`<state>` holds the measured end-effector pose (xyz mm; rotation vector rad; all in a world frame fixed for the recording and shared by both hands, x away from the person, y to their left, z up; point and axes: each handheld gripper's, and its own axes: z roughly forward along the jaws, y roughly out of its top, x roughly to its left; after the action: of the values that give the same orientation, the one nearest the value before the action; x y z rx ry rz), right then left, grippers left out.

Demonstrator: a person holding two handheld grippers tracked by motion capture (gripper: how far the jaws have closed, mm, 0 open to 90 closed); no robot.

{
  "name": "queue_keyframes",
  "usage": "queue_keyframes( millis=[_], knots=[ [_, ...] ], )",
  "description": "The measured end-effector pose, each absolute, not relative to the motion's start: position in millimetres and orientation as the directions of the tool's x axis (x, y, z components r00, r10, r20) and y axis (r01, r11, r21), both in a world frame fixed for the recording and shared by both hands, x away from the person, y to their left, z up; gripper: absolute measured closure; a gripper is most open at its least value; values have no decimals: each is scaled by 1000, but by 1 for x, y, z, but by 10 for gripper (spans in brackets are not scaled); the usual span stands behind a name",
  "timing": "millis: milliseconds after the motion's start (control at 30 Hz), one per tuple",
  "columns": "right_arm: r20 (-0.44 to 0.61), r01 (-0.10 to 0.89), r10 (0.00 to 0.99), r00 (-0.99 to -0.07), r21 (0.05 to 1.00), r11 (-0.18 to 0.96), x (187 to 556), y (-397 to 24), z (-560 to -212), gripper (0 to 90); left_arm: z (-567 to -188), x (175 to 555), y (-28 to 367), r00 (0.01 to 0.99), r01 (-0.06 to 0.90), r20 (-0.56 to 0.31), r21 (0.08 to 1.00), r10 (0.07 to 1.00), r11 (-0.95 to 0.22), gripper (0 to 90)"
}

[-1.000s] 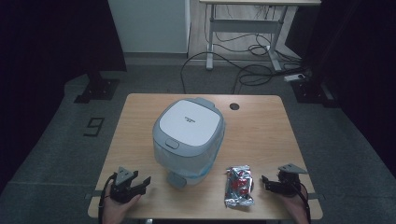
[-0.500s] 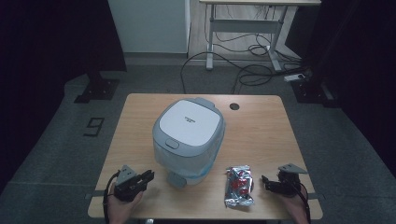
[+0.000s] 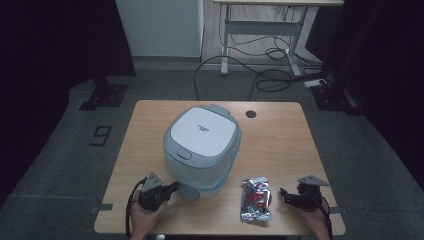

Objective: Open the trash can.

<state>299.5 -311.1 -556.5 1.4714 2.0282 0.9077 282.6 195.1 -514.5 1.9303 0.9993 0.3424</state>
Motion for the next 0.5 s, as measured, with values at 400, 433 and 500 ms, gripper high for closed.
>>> queue_keyframes(
  millis=[400, 433, 500],
  knots=[
    [6, 638, 951, -310, 743, 203, 300, -311, -557, 137, -528, 294, 183, 658, 543, -166, 780, 734, -311, 900],
    [7, 638, 951, -310, 743, 203, 300, -311, -557, 136, -528, 294, 182, 658, 543, -164, 780, 735, -312, 900],
    [6, 637, 951, -310, 744, 203, 300, -311, -557, 136, -528, 294, 182, 659, 542, -157, 778, 736, -319, 900]
  ],
)
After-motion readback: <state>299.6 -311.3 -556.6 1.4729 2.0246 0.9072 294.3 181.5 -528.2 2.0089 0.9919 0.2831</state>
